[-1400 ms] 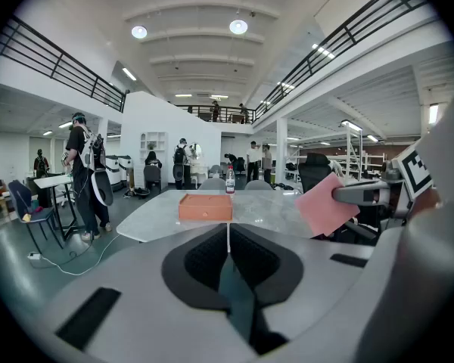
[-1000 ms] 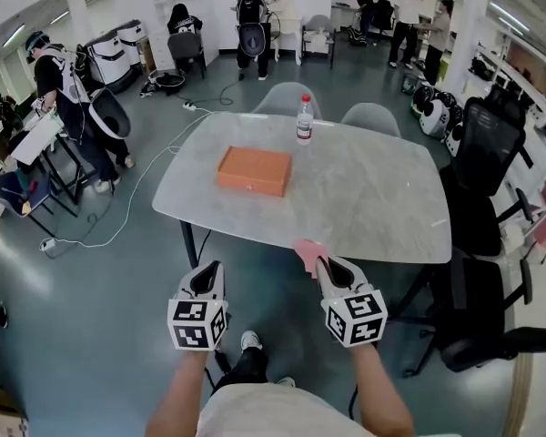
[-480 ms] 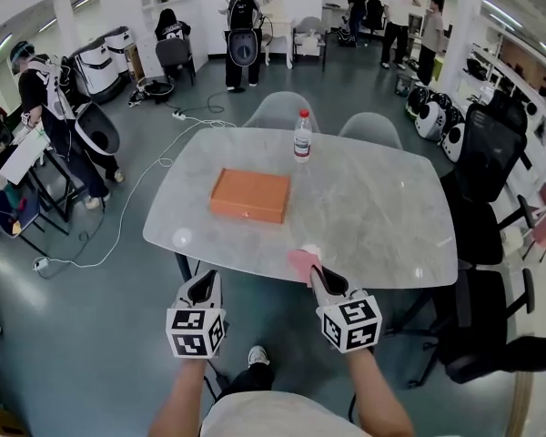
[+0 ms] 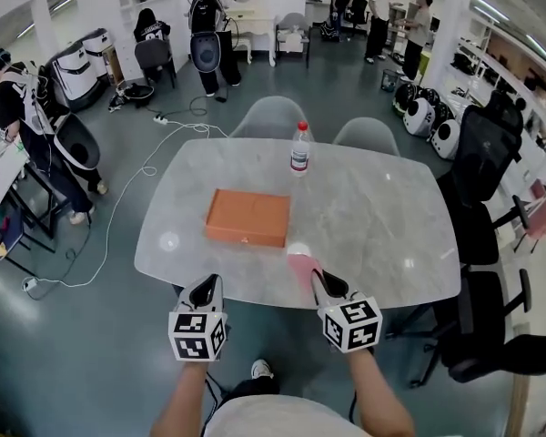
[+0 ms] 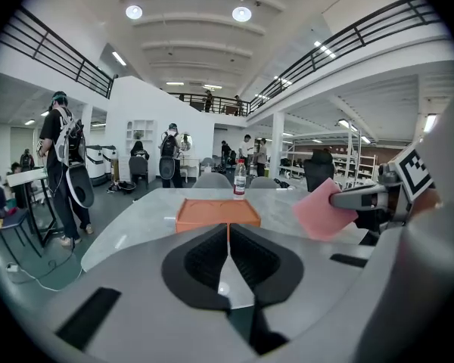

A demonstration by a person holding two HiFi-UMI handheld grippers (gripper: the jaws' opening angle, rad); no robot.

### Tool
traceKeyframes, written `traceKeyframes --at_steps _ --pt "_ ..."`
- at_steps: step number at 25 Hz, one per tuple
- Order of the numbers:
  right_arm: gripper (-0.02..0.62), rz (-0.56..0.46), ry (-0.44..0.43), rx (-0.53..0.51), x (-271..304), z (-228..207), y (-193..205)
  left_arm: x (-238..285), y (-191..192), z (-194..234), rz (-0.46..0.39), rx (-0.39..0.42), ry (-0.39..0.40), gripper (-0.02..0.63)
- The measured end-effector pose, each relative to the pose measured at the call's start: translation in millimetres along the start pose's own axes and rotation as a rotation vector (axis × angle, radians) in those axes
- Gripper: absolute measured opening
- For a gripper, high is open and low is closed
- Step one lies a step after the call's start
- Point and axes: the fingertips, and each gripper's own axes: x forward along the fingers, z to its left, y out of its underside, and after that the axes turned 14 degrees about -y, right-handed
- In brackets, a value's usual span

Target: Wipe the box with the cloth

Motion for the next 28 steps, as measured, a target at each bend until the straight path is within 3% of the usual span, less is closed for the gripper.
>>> traceKeyframes --at_steps 15,22,28 --pt "0.017 0.025 0.125 0.047 57.1 -53.1 -22.9 92.2 -24.7 12.8 0.016 -0.010 0.101 0.015" --pt "0.017 0.024 0.138 0.073 78.3 -89.3 -25.6 119.4 -30.9 11.2 0.027 -0.003 0.078 0.015" --pt "0.017 0.028 0.100 0.107 102.4 -132.3 -23.6 146.6 -38.4 0.6 0.041 -0.002 0.022 0.015"
